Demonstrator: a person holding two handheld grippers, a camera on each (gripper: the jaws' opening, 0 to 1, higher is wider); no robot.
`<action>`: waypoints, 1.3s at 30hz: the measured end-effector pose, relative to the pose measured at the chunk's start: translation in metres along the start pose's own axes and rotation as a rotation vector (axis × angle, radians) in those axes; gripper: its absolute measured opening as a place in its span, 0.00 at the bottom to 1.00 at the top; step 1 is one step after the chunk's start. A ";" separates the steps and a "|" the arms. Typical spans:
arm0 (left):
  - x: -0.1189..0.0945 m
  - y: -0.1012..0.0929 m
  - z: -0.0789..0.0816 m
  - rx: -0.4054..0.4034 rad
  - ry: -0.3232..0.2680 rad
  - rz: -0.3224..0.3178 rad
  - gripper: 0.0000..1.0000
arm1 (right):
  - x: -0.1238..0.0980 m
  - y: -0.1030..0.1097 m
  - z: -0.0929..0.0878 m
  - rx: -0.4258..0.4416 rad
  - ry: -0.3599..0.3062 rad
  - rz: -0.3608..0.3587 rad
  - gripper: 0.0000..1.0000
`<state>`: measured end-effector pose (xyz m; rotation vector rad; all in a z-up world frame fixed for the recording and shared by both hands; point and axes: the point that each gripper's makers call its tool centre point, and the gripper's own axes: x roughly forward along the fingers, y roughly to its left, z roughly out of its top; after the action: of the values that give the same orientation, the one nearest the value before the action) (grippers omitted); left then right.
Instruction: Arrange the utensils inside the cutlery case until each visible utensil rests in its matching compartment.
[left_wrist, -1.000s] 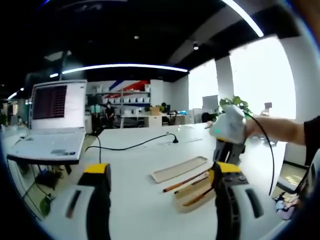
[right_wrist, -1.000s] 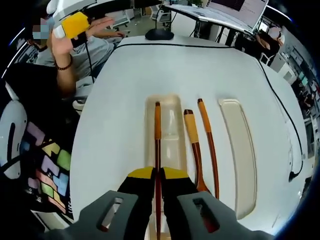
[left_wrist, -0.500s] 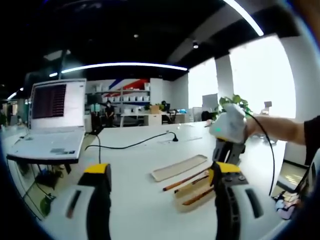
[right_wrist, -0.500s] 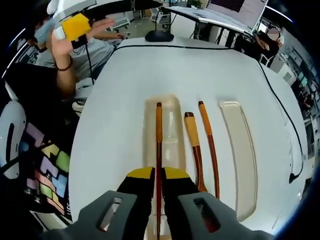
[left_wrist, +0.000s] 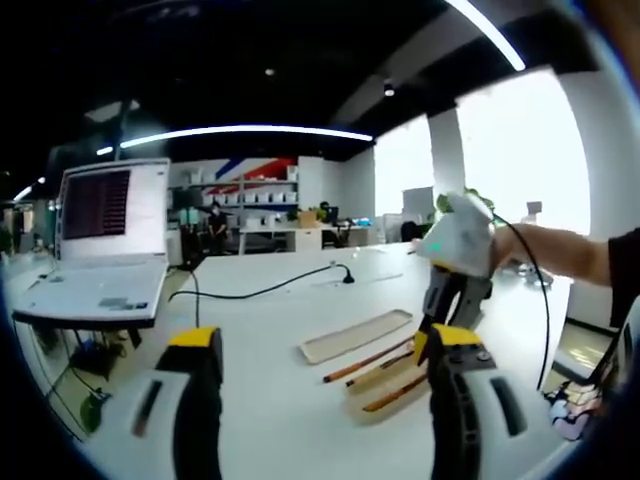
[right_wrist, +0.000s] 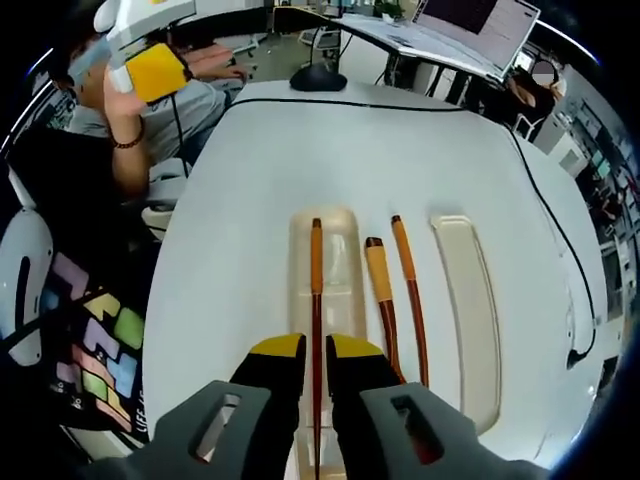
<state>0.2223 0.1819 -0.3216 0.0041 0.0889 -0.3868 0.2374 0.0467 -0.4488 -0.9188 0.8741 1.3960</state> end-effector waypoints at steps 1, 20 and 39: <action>0.000 0.000 0.000 -0.003 0.000 -0.003 0.89 | -0.001 -0.001 0.001 -0.001 -0.005 -0.005 0.08; 0.006 0.001 -0.008 0.041 0.025 0.006 0.89 | -0.018 -0.049 0.003 0.025 -0.033 -0.100 0.10; 0.013 -0.018 -0.002 0.068 -0.023 -0.070 0.90 | 0.004 -0.081 -0.018 0.065 0.086 -0.100 0.13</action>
<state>0.2270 0.1605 -0.3240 0.0637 0.0536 -0.4596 0.3187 0.0343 -0.4589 -0.9649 0.9208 1.2432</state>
